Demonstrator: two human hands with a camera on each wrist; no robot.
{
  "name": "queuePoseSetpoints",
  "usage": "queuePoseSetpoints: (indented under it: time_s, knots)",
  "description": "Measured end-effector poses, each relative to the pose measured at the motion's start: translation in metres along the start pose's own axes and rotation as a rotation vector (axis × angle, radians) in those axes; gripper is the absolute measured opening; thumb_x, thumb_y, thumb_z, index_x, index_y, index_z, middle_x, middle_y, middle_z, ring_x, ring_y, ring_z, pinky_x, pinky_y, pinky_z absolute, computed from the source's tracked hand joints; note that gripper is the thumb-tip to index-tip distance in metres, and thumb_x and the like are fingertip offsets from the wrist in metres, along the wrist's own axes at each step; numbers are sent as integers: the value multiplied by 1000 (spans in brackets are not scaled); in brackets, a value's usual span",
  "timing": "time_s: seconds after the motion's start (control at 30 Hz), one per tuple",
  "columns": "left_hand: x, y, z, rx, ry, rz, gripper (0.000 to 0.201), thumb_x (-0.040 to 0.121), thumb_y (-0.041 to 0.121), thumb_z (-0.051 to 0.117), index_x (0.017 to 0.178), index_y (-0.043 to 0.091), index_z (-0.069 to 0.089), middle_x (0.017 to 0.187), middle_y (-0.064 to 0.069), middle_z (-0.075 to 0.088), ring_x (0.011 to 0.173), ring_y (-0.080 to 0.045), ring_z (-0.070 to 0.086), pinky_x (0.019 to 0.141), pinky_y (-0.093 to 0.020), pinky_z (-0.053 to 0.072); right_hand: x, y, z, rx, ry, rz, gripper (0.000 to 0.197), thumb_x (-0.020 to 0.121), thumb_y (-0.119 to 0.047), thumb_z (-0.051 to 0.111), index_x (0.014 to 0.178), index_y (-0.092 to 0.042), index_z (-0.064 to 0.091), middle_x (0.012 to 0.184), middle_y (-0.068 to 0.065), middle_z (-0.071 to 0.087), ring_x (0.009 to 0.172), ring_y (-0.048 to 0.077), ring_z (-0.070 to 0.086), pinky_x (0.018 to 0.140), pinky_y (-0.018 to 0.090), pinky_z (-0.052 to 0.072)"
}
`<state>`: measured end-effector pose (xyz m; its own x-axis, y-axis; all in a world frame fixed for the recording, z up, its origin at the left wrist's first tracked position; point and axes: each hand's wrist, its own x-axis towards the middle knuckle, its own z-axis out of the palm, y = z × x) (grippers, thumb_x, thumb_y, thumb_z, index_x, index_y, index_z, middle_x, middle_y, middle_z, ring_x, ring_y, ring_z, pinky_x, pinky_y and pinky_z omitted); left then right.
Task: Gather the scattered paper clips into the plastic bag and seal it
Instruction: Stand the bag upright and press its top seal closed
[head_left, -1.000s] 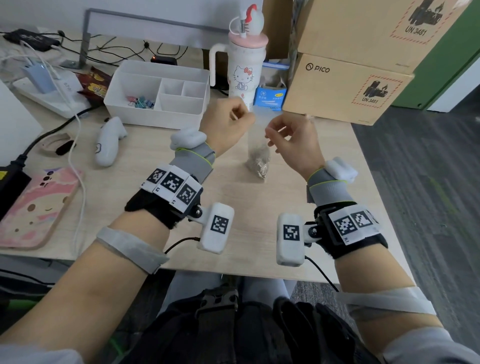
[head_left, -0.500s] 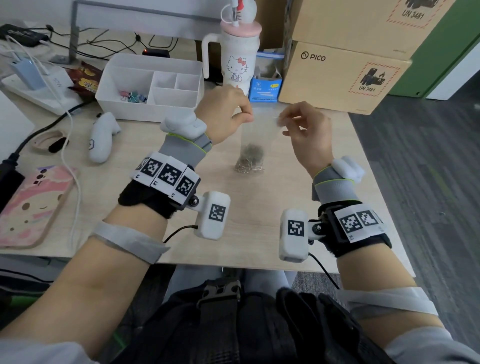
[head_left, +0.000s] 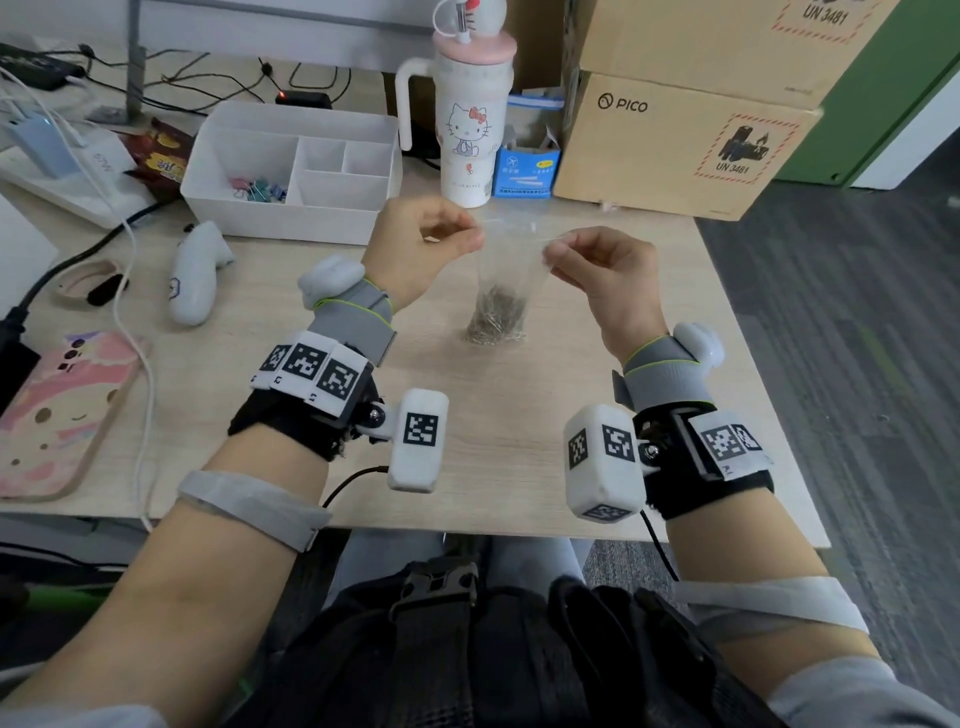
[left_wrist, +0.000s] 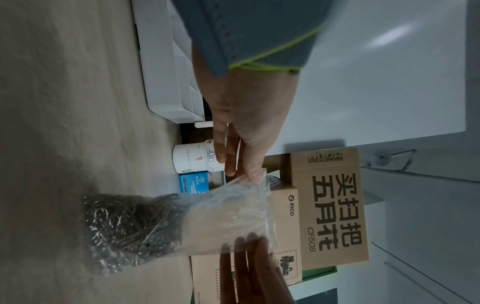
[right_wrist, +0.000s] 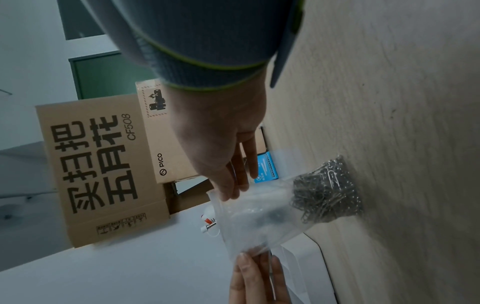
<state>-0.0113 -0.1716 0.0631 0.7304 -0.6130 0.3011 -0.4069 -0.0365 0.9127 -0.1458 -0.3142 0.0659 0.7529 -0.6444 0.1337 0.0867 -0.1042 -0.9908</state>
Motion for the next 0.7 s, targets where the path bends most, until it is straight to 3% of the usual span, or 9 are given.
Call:
queuePoseSetpoints:
  time_s: [0.17, 0.27, 0.33, 0.43, 0.7]
  knots:
    - [-2, 0, -2, 13, -1, 28, 6, 80, 8, 66, 83, 12, 63, 73, 8, 63, 61, 8, 57, 67, -10, 45, 1, 2, 1, 13, 28, -14, 11, 77, -4, 71, 71, -13, 66, 72, 5, 65, 79, 22, 58, 89, 45, 51]
    - [-2, 0, -1, 66, 15, 52, 3, 80, 11, 64, 80, 13, 62, 72, 12, 61, 64, 7, 57, 68, -10, 46, 0, 2, 2, -18, 54, -44, 15, 75, -4, 72, 68, -16, 66, 69, 0, 65, 75, 17, 57, 77, 33, 50]
    - [-3, 0, 1, 112, 21, 79, 4, 80, 9, 60, 80, 7, 62, 70, 14, 57, 64, 9, 56, 66, -6, 43, 0, 1, 2, -42, 65, -60, 17, 75, -3, 72, 67, -17, 65, 65, -7, 64, 70, 12, 56, 70, 21, 47]
    - [-4, 2, 2, 164, 13, 104, 9, 79, 10, 56, 81, 3, 61, 69, 16, 53, 65, 12, 54, 63, -3, 41, 0, 0, 3, -72, 69, -80, 19, 76, -3, 72, 67, -17, 65, 62, -13, 64, 65, 4, 56, 67, 15, 46]
    - [-4, 4, 5, 152, -36, 92, 7, 82, 12, 64, 86, 6, 64, 74, 17, 56, 68, 14, 55, 67, -5, 43, -1, -4, 5, -148, -1, -119, 20, 78, -1, 69, 69, -17, 62, 71, -4, 61, 63, -4, 54, 66, 9, 45]
